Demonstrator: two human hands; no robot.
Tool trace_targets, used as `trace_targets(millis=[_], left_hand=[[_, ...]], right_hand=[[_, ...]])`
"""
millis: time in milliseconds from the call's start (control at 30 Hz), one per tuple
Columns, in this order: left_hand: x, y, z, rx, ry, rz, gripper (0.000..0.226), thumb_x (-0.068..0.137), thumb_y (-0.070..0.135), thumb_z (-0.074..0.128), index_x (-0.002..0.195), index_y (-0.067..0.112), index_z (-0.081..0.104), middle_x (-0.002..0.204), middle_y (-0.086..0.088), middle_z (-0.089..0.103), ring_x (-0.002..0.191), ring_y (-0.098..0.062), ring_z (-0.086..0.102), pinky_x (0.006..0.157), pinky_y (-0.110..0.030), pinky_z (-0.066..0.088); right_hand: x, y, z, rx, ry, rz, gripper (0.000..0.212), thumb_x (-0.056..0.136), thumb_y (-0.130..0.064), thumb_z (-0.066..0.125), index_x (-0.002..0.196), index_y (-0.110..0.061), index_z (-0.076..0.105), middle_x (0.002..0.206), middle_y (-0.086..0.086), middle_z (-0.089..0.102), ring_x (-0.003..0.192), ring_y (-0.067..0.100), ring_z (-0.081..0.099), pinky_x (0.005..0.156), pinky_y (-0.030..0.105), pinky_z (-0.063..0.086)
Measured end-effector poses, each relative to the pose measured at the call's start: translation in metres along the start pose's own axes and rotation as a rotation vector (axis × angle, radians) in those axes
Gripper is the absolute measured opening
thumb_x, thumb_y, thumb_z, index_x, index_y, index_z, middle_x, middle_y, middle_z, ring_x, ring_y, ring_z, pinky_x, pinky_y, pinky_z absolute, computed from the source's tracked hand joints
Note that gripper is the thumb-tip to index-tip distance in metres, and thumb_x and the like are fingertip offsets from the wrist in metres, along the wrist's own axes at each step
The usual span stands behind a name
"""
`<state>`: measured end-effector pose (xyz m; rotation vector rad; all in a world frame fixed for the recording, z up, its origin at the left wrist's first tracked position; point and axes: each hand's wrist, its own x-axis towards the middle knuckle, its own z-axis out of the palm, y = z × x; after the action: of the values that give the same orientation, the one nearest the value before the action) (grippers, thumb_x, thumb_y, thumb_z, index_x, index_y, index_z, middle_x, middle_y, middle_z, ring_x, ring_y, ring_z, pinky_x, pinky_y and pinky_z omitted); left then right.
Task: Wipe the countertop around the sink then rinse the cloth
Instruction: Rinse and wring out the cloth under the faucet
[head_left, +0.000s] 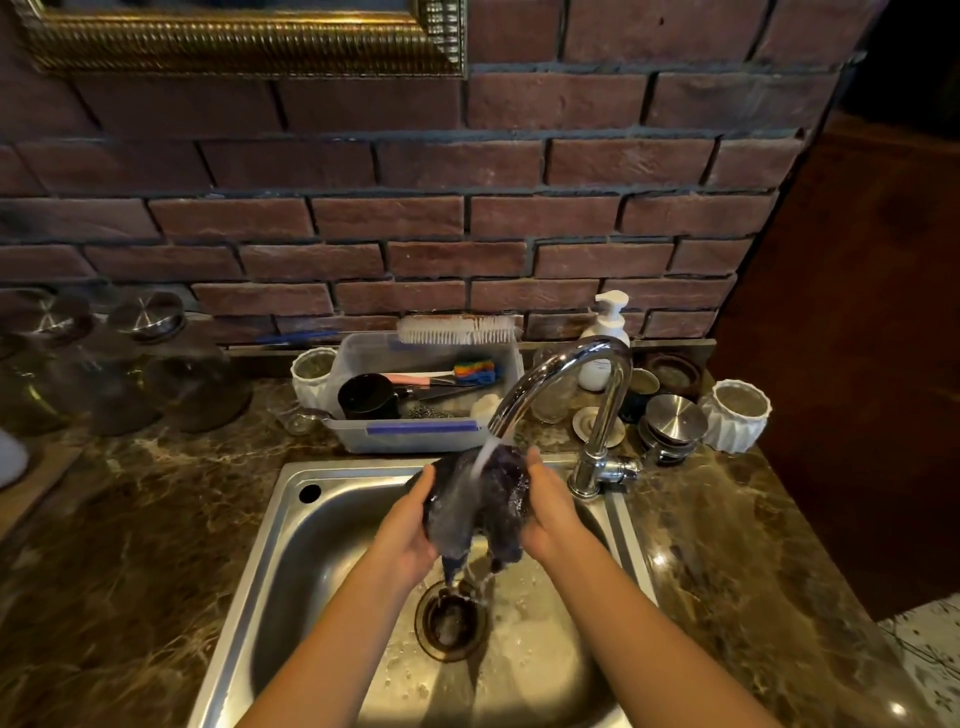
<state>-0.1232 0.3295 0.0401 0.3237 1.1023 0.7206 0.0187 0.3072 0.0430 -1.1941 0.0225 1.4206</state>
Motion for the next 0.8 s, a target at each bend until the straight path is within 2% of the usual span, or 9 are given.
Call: trace_targets(millis=[67, 200, 267, 333, 433, 533, 633, 700, 800], left_hand=[[0.003, 0.001, 0.003, 0.108, 0.007, 0.101, 0.03, 0.09, 0.03, 0.062, 0.112, 0.009, 0.064, 0.111, -0.017, 0.069, 0.105, -0.032, 0.065, 0.093, -0.047, 0.051], [-0.005, -0.002, 0.029, 0.321, 0.01, 0.347, 0.01, 0.094, 0.023, 0.059, 0.1, 0.018, 0.065, 0.106, -0.009, 0.069, 0.102, -0.024, 0.063, 0.088, -0.038, 0.05], [-0.004, -0.002, 0.037, 0.42, 0.052, 0.427, 0.011, 0.095, 0.027, 0.058, 0.098, 0.02, 0.065, 0.103, -0.006, 0.069, 0.1, -0.021, 0.062, 0.083, -0.034, 0.049], [-0.003, 0.004, 0.037, 0.503, 0.091, 0.501, 0.012, 0.095, 0.028, 0.057, 0.094, 0.019, 0.066, 0.097, -0.005, 0.069, 0.095, -0.02, 0.064, 0.08, -0.033, 0.05], [0.003, 0.015, 0.025, 0.637, 0.113, 0.561, 0.02, 0.094, 0.034, 0.057, 0.093, 0.016, 0.068, 0.093, -0.005, 0.071, 0.094, -0.021, 0.067, 0.088, -0.04, 0.053], [0.008, 0.02, 0.019, 0.645, 0.117, 0.508, 0.027, 0.096, 0.037, 0.054, 0.099, 0.014, 0.068, 0.096, -0.007, 0.071, 0.094, -0.023, 0.067, 0.088, -0.04, 0.053], [0.012, 0.024, 0.012, 0.502, 0.116, 0.387, 0.028, 0.094, 0.037, 0.057, 0.106, 0.013, 0.066, 0.102, -0.011, 0.072, 0.096, -0.027, 0.067, 0.091, -0.045, 0.052], [0.011, 0.023, 0.003, 0.403, 0.051, 0.273, 0.027, 0.091, 0.032, 0.063, 0.111, 0.014, 0.064, 0.108, -0.011, 0.071, 0.1, -0.028, 0.067, 0.089, -0.045, 0.053], [0.005, 0.022, -0.007, 0.367, -0.082, 0.094, 0.041, 0.079, 0.029, 0.072, 0.115, 0.012, 0.063, 0.111, -0.013, 0.071, 0.103, -0.029, 0.066, 0.081, -0.041, 0.054]], right_hand=[[0.001, -0.009, -0.009, 0.001, 0.019, 0.025, 0.034, 0.102, -0.037, 0.044, 0.115, -0.01, 0.059, 0.109, 0.019, 0.066, 0.086, 0.03, 0.062, 0.069, 0.042, 0.049], [-0.001, -0.004, -0.02, -0.166, -0.148, -0.034, 0.028, 0.094, -0.022, 0.059, 0.116, -0.004, 0.062, 0.103, 0.018, 0.07, 0.094, 0.03, 0.067, 0.082, 0.044, 0.055], [-0.001, 0.003, -0.026, -0.226, -0.213, -0.032, 0.029, 0.091, -0.015, 0.062, 0.117, -0.002, 0.062, 0.105, 0.018, 0.071, 0.094, 0.028, 0.068, 0.083, 0.039, 0.056], [-0.002, 0.001, -0.032, -0.286, -0.23, -0.079, 0.026, 0.091, -0.011, 0.062, 0.116, -0.003, 0.061, 0.111, 0.018, 0.07, 0.099, 0.028, 0.068, 0.087, 0.04, 0.056], [0.003, -0.011, -0.037, -0.43, -0.138, -0.226, 0.015, 0.094, -0.011, 0.06, 0.108, -0.009, 0.061, 0.107, 0.015, 0.07, 0.097, 0.027, 0.067, 0.085, 0.04, 0.056], [0.006, -0.017, -0.028, -0.517, -0.085, -0.285, 0.018, 0.097, -0.018, 0.056, 0.11, -0.007, 0.058, 0.11, 0.016, 0.067, 0.102, 0.028, 0.065, 0.089, 0.044, 0.054], [0.004, -0.018, -0.017, -0.342, -0.111, -0.234, 0.018, 0.097, -0.014, 0.055, 0.112, -0.005, 0.059, 0.107, 0.017, 0.068, 0.095, 0.028, 0.066, 0.079, 0.039, 0.057], [0.0, -0.021, -0.013, -0.233, -0.174, -0.186, 0.018, 0.094, -0.009, 0.058, 0.112, -0.004, 0.06, 0.102, 0.017, 0.069, 0.091, 0.028, 0.065, 0.081, 0.04, 0.055], [-0.004, -0.026, -0.013, -0.193, -0.333, -0.061, 0.026, 0.089, -0.001, 0.06, 0.114, -0.005, 0.061, 0.107, 0.02, 0.068, 0.096, 0.03, 0.064, 0.09, 0.044, 0.051]])
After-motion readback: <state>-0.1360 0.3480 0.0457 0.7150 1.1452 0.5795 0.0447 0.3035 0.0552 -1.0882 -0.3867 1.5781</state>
